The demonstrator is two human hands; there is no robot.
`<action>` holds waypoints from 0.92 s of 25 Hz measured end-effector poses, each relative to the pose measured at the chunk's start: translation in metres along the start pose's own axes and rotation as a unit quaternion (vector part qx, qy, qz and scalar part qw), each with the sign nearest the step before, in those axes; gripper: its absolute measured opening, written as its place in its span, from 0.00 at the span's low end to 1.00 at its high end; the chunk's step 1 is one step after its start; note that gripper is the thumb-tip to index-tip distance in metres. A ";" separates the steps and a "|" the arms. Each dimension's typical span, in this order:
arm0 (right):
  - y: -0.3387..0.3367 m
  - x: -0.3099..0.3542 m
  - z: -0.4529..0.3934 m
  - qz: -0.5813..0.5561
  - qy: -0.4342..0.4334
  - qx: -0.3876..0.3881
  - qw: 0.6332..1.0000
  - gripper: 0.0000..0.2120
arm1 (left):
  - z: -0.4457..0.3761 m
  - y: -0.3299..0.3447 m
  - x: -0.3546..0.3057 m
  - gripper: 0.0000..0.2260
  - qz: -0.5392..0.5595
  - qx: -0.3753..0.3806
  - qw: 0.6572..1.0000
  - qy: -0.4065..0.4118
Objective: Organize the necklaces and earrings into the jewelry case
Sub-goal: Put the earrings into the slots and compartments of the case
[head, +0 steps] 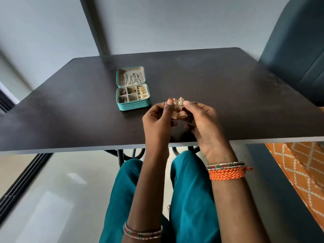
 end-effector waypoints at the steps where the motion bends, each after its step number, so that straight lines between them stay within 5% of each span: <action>1: 0.005 -0.001 0.003 0.000 -0.001 -0.005 1.000 0.06 | 0.002 -0.003 0.000 0.08 -0.007 -0.019 1.000 0.007; 13: 0.017 0.003 0.019 -0.021 -0.063 -0.007 0.998 0.04 | 0.015 -0.015 -0.010 0.04 0.083 -0.065 0.994 -0.028; 23: 0.019 -0.005 0.018 -0.053 -0.023 0.005 0.998 0.04 | 0.016 -0.018 -0.005 0.05 0.133 -0.043 0.987 -0.083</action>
Point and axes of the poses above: each hand's wrist, its own z-axis away from the middle knuckle, its own y-axis out of the palm, x = y × z, the point moved 5 cm from there along -z, towards the middle knuckle, and after that the axes turned 10 degrees about z, right-handed, at the moved point
